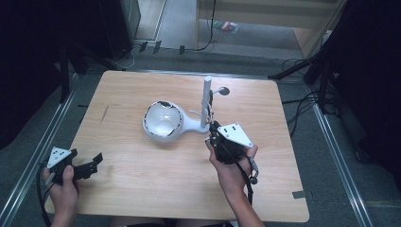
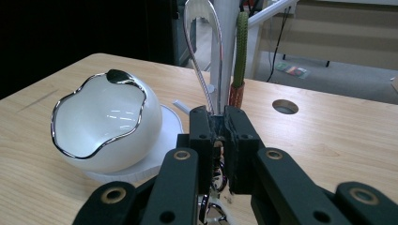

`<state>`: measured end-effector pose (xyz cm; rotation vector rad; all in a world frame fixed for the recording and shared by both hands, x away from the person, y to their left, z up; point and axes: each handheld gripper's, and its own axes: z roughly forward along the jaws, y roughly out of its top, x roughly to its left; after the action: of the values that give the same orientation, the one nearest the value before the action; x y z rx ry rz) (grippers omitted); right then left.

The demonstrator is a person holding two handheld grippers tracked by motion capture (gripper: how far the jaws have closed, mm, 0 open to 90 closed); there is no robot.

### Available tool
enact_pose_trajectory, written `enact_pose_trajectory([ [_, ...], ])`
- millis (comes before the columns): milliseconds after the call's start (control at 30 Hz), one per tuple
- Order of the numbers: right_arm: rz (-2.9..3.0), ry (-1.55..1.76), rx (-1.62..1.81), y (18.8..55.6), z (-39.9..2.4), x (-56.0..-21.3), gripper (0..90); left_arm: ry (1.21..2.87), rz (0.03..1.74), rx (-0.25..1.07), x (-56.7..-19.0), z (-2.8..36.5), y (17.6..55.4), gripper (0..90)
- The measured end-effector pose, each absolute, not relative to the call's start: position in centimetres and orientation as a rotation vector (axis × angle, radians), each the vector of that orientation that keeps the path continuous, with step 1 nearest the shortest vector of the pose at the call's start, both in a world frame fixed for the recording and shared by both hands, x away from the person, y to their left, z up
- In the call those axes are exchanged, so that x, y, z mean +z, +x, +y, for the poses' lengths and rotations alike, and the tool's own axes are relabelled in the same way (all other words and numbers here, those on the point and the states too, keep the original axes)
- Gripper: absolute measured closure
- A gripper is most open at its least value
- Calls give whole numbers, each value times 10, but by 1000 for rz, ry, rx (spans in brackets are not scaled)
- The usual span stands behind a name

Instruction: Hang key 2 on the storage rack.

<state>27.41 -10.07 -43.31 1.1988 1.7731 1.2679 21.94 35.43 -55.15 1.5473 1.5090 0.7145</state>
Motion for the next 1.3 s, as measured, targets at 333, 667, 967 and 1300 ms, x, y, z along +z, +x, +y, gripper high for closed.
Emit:
enact_pose_trajectory([
  [333, 1795, 1217, 1242, 278, -100, -441, 837, 1552, 1508, 714, -551, 354, 219, 4],
  [667, 1827, 1255, 1197, 286, -100, -453, 836, 1550, 1506, 714, -551, 355, 219, 4],
  [967, 1859, 1293, 1149, 295, -99, -466, 836, 1546, 1506, 713, -551, 355, 219, 4],
  [1300, 1884, 1320, 1122, 305, -102, -475, 833, 1546, 1506, 712, -551, 355, 219, 4],
])
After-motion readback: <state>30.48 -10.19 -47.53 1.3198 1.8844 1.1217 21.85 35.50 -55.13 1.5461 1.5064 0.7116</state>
